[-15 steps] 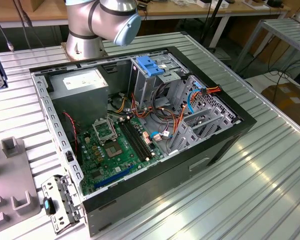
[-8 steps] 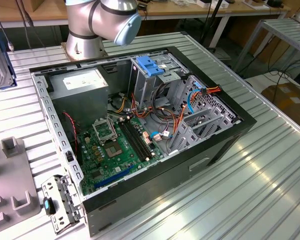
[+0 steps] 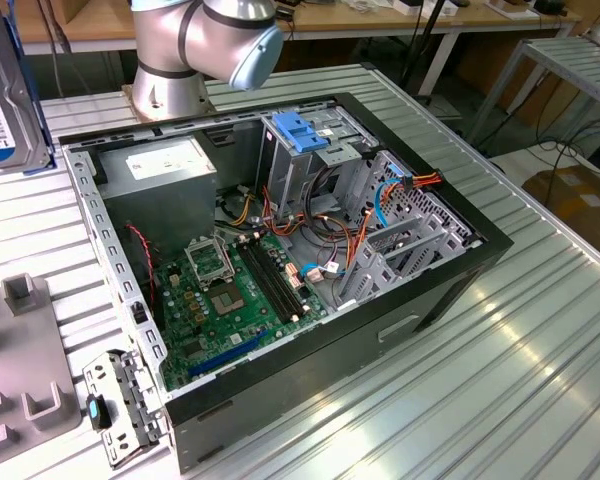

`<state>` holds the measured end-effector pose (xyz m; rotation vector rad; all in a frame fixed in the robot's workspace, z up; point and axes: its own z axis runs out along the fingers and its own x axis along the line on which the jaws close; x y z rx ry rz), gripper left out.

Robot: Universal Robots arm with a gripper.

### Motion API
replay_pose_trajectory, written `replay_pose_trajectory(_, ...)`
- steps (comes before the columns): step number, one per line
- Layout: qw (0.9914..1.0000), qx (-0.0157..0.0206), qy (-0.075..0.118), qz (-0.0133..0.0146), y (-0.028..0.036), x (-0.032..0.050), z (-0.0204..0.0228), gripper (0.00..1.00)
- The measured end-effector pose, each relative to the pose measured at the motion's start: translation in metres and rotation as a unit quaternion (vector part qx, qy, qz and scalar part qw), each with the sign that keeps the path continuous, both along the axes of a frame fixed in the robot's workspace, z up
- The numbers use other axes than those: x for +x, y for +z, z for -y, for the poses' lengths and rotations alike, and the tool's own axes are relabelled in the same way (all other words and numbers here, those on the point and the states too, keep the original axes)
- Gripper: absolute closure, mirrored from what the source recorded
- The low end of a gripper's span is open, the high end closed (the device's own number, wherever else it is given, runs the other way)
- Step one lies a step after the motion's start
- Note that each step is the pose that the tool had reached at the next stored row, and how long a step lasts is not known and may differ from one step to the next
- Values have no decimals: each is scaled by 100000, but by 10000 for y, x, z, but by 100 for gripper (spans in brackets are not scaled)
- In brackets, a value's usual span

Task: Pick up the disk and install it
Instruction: 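Pick up the disk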

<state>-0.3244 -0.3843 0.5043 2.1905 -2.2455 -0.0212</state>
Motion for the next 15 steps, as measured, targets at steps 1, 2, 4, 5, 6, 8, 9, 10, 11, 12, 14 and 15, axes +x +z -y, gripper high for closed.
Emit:
replay_pose_trajectory(1, 100000, 2, -1, 0, 0, 18, 0, 63)
replay_pose_trajectory(2, 100000, 0, 1, 0, -1, 38, 0, 63)
replay_pose_trajectory(4, 100000, 6, -2, 7, -2, 75, 0, 63)
replay_pose_trajectory(5, 100000, 6, 0, 7, -2, 97, 0, 63)
replay_pose_trajectory(6, 100000, 1, -2, 2, -1, 123, 0, 63)
replay_pose_trajectory(8, 100000, 1, -2, 3, -1, 175, 0, 63)
replay_pose_trajectory(9, 100000, 3, 0, 4, -1, 197, 0, 63)
replay_pose_trajectory(10, 100000, 0, 1, 0, -1, 239, 0, 63)
replay_pose_trajectory(11, 100000, 4, -2, 4, -2, 265, 0, 63)
replay_pose_trajectory(12, 100000, 4, 2, 5, -2, 284, 0, 63)
replay_pose_trajectory(14, 100000, -2, 1, 6, -3, 300, 0, 63)
replay_pose_trajectory(15, 100000, -9, -7, 4, -3, 304, 0, 63)
